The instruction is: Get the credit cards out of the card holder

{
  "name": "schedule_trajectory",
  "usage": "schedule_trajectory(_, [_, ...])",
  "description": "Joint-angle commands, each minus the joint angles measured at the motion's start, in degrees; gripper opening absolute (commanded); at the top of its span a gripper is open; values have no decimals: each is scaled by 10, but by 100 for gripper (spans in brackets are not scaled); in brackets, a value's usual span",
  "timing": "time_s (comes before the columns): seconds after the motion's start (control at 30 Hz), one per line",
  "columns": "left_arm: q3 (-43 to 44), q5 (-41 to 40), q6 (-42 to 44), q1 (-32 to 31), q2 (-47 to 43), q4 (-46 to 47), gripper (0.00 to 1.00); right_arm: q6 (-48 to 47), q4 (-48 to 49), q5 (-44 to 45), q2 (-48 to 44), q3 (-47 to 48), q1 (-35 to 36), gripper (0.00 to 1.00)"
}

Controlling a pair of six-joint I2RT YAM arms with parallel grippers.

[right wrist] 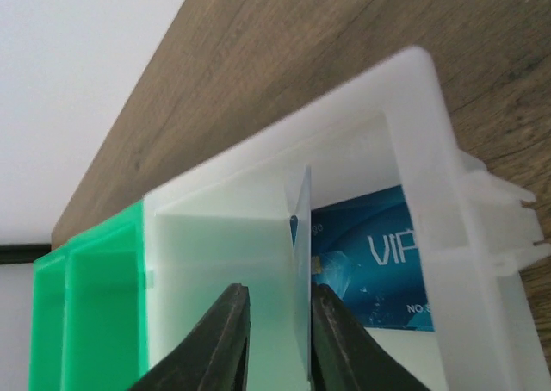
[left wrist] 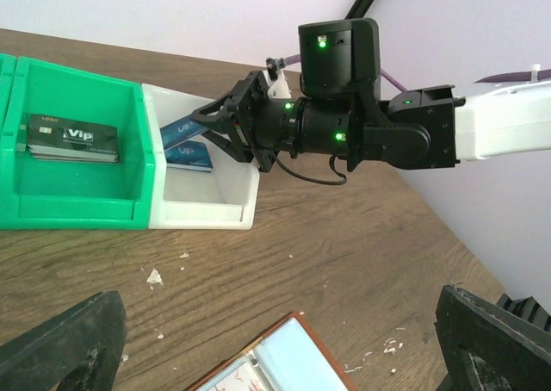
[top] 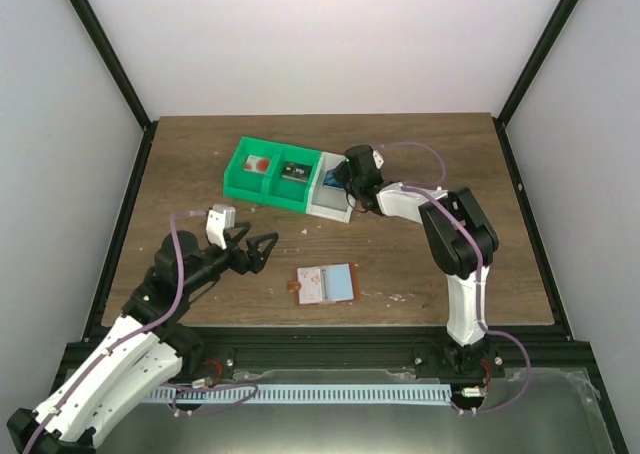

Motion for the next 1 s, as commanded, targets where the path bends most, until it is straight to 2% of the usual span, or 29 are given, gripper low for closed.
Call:
schedule_trajectory(0.0, [1, -4, 11, -2, -4, 3, 100, 7, -27, 30, 0, 23, 4, 25])
schedule_trajectory(0.2, [1, -6, 11, -2, -4, 2, 100, 1, -48, 35, -4, 36, 4, 34])
schedule_trajectory(0.47, [1, -5, 10, -2, -4, 2, 100, 3, -72, 46, -13, 44, 4, 41])
schedule_trajectory(0.97, [0, -9, 11, -2, -2, 2, 100, -7, -100, 55, -45, 58, 4, 44])
